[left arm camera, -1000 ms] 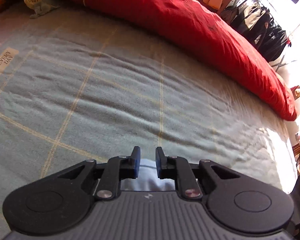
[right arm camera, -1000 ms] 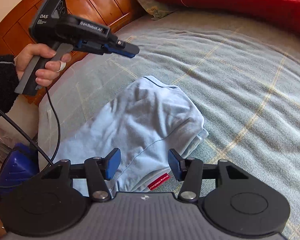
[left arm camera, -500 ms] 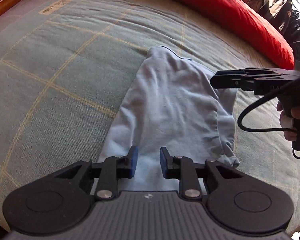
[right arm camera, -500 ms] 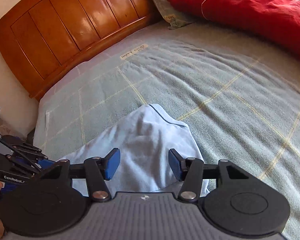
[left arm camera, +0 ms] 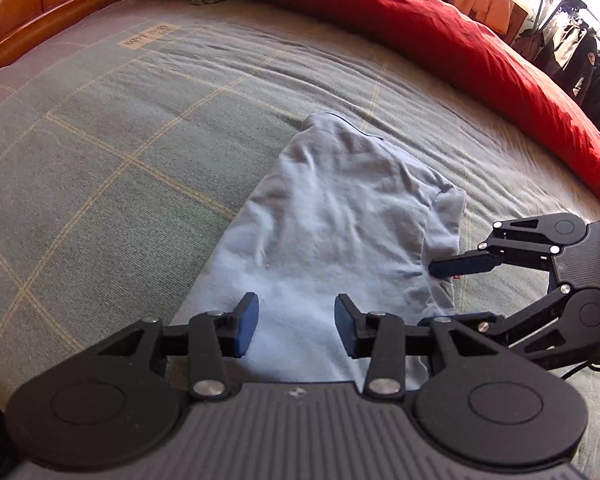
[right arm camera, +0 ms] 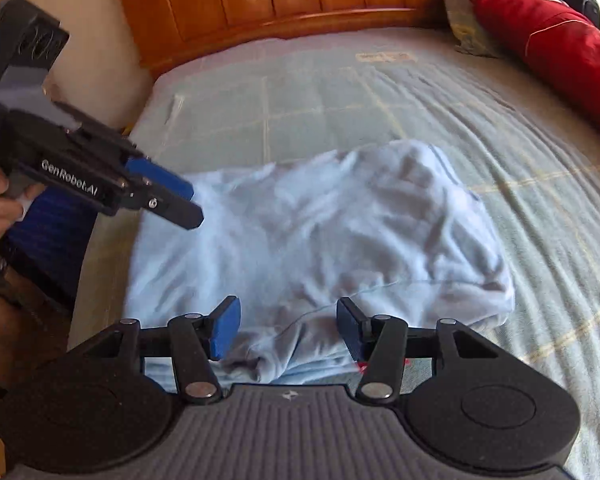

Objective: Fold clothes

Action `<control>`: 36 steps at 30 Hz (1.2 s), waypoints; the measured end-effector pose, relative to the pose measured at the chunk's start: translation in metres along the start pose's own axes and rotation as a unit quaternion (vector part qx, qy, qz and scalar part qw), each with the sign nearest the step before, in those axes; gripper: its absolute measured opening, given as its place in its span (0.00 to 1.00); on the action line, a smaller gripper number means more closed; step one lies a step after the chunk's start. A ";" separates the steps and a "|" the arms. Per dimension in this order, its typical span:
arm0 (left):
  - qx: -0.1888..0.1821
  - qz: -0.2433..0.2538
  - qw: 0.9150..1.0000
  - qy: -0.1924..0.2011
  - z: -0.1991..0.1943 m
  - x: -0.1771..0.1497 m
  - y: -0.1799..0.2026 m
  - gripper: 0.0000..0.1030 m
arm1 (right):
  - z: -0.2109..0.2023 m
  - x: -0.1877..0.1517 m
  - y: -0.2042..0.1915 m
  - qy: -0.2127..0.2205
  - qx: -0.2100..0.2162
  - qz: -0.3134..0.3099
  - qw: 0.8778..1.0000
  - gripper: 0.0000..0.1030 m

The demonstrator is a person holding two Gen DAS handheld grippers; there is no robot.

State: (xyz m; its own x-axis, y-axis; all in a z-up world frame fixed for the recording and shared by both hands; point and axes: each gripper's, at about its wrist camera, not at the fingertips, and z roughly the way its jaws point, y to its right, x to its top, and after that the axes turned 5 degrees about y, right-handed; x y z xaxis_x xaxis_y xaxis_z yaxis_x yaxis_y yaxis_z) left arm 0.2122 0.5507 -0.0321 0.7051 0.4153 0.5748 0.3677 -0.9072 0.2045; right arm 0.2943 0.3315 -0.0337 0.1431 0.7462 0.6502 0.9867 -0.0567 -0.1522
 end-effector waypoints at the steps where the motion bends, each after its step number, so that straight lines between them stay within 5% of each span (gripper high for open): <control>1: 0.007 0.001 1.000 -0.001 -0.001 -0.005 0.003 0.43 | -0.003 -0.005 -0.001 -0.001 -0.004 -0.001 1.000 0.56; 6: 0.030 0.030 0.999 -0.002 -0.018 -0.019 0.023 0.43 | -0.025 -0.017 -0.006 0.002 -0.023 -0.016 1.000 0.56; 12: 0.046 0.007 0.998 0.035 -0.021 -0.005 0.014 0.46 | -0.017 0.003 -0.041 0.040 0.017 -0.064 0.997 0.57; 15: 0.063 0.003 0.998 0.020 -0.003 -0.005 0.007 0.46 | 0.005 -0.003 -0.054 0.014 0.020 -0.066 0.998 0.57; 19: 0.056 0.013 0.998 0.023 -0.001 -0.014 0.005 0.48 | -0.003 -0.029 -0.062 0.013 0.013 -0.098 0.995 0.60; 26: 0.052 -0.003 0.998 0.020 -0.002 -0.013 0.003 0.53 | -0.007 -0.012 -0.083 0.032 0.026 -0.124 0.991 0.63; 32: 0.034 -0.008 0.999 0.017 -0.004 -0.013 -0.003 0.53 | 0.001 -0.030 -0.088 -0.008 0.024 -0.132 0.991 0.66; 36: 0.028 -0.017 0.999 0.018 -0.003 -0.013 -0.007 0.53 | -0.015 -0.018 -0.074 0.023 0.008 -0.108 0.994 0.66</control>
State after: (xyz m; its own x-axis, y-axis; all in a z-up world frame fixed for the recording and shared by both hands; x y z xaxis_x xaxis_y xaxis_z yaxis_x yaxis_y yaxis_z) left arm 0.1984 0.5517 -0.0392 0.6697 0.4421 0.5967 0.4244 -0.8872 0.1810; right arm 0.2201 0.3124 -0.0232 -0.0682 0.7087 0.7022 0.9935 0.1129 -0.0175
